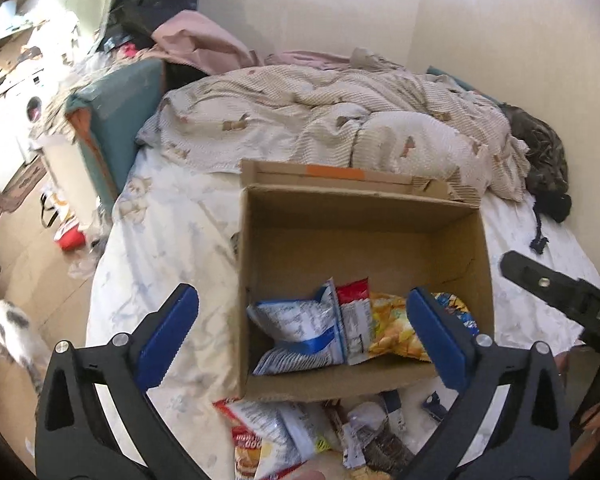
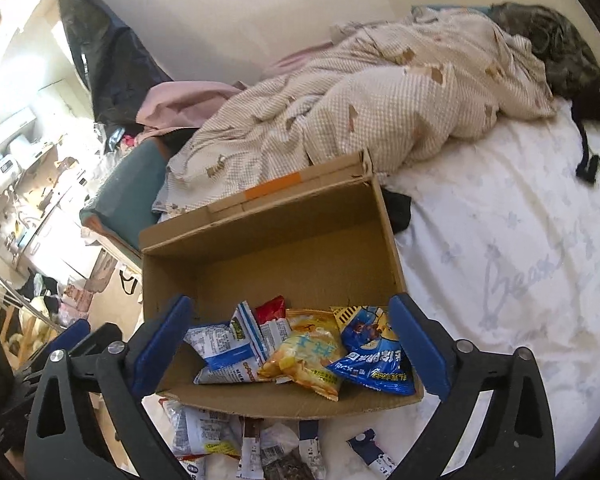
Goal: Organize snacks
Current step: 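Withdraw both tools from the box toward the remaining snacks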
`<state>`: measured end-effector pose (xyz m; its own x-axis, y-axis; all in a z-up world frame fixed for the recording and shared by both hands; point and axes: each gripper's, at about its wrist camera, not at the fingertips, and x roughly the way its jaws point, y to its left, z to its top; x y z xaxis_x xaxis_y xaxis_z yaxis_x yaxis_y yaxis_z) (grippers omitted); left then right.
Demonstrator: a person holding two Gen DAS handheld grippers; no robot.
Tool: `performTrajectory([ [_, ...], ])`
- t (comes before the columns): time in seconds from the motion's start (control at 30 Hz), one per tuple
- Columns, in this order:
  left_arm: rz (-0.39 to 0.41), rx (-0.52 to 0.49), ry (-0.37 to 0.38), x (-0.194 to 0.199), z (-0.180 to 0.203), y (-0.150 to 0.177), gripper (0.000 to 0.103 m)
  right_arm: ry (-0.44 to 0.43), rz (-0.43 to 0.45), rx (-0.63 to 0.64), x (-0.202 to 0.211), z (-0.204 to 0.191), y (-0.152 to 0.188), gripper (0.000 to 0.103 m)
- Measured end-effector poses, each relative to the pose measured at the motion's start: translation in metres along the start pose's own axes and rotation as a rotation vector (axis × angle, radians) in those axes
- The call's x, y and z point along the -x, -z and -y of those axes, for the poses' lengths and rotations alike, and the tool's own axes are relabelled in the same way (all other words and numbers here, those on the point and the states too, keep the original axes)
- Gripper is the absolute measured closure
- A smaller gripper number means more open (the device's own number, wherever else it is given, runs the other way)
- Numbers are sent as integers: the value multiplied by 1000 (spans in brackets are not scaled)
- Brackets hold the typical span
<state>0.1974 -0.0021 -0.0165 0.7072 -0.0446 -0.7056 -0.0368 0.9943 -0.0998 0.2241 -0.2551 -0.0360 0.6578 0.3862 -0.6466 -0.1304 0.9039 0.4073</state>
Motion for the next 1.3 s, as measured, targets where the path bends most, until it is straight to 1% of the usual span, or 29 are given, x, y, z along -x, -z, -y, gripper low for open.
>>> performTrajectory([
  [0.1, -1, 24, -34, 6, -7, 2, 0, 14, 8, 36, 9, -11, 5, 0],
  [0.2, 1, 27, -87, 14, -13, 7, 0, 63, 19, 105, 17, -25, 14, 0],
  [0.23, -4, 33, -90, 16, -15, 9, 0, 92, 22, 142, 20, -32, 18, 0],
  [0.33, -23, 44, -97, 22, -22, 16, 0, 105, 26, 205, 27, -42, 27, 0],
  [0.37, -24, 44, -101, 25, -24, 19, 0, 104, 26, 206, 28, -43, 30, 0],
  [0.47, -31, 39, -102, 35, -29, 28, 0, 99, 25, 191, 37, -43, 38, 0],
  [0.5, -33, 38, -101, 37, -30, 29, 0, 109, 8, 183, 39, -42, 41, 0],
  [0.6, -46, 30, -89, 46, -32, 38, 0, 136, 22, 158, 51, -40, 51, 0],
  [0.67, -45, 18, -83, 54, -32, 43, 0, 134, 23, 155, 59, -40, 56, 0],
  [0.77, -47, 2, -85, 63, -34, 51, 0, 165, 34, 156, 71, -38, 67, 0],
  [0.87, -72, 23, -80, 67, -39, 58, 0, 187, 16, 140, 78, -30, 76, 0],
  [1.0, -111, 53, -97, 67, -47, 69, 0, 169, -6, 106, 85, -18, 84, 0],
  [1.1, -120, 40, -142, 64, -50, 77, 0, 154, -18, 64, 90, -4, 87, 0],
  [1.17, -149, 41, -168, 57, -53, 80, 0, 147, -29, 21, 92, 7, 88, 0],
  [1.23, -183, 59, -158, 51, -58, 82, 0, 142, -44, -35, 92, 18, 89, 0],
  [1.3, -240, 94, -146, 40, -64, 85, 0, 151, -56, -64, 91, 25, 90, 0],
])
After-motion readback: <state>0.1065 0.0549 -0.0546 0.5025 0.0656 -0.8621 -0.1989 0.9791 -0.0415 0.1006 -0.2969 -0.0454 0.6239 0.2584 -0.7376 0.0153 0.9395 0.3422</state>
